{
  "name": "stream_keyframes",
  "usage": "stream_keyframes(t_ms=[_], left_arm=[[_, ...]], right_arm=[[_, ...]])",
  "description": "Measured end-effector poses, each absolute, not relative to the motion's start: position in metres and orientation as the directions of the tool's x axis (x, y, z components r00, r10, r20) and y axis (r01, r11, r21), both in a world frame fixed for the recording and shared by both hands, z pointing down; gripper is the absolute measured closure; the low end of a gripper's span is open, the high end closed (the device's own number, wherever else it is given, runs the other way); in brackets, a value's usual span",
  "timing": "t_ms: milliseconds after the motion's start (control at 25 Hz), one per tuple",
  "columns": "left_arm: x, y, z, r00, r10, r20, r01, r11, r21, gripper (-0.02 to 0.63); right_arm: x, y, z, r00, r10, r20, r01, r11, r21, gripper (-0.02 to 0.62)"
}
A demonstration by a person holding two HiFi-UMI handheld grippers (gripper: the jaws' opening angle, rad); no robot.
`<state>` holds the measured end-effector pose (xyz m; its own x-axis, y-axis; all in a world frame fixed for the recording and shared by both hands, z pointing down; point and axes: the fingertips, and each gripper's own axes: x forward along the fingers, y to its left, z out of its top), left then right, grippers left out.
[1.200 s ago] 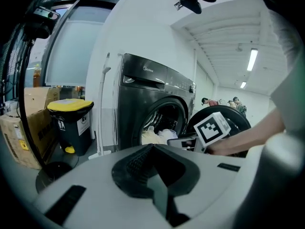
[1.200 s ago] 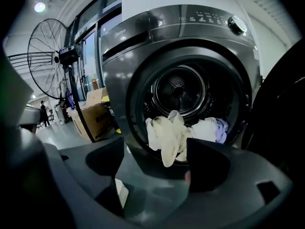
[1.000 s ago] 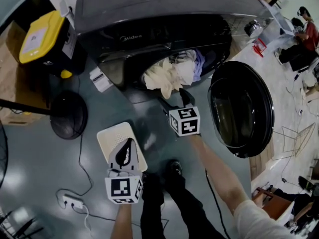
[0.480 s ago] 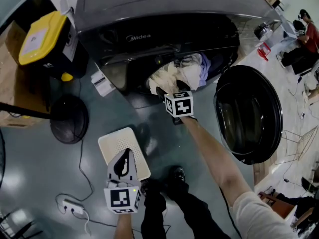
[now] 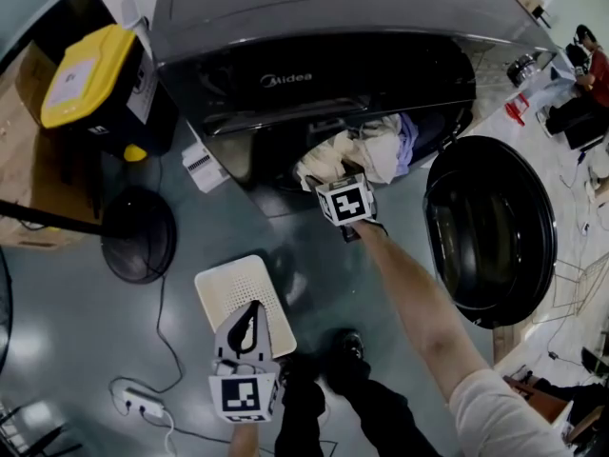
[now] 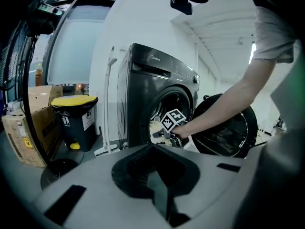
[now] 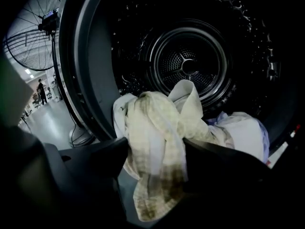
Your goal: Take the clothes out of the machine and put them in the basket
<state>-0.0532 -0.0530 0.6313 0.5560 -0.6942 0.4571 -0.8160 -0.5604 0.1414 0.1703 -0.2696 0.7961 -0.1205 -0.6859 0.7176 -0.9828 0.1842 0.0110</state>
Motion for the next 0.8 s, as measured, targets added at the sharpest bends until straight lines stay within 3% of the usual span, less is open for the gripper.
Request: stream_keyframes(t_ms=[80, 200, 800], left_arm=[[-0.056, -0.054, 0.633, 0.554, -0.697, 0.456, -0.818, -0.556, 0.144, 0.588], [-0.058, -0.053, 0.634, 0.552, -0.696, 0.459, -0.82, -0.552, 0.148, 0.588], [-0.04, -0.025, 0.608, 0.584, -0.656, 0.479, -0.8, -0.566, 0.199, 0.588]], right_arm=[[0.168, -0.267, 0.796, -0.116, -0.688, 0.716, -0.98, 0.196, 0.029, 0.332], [0.16, -0.261, 0.793, -0.13, -0.679, 0.723, -0.972, 0.232, 0.044, 0.438], [0.146, -0.202, 0.733, -0.191, -0.72, 0.667, -0.969, 0.245, -0.013, 0.48]])
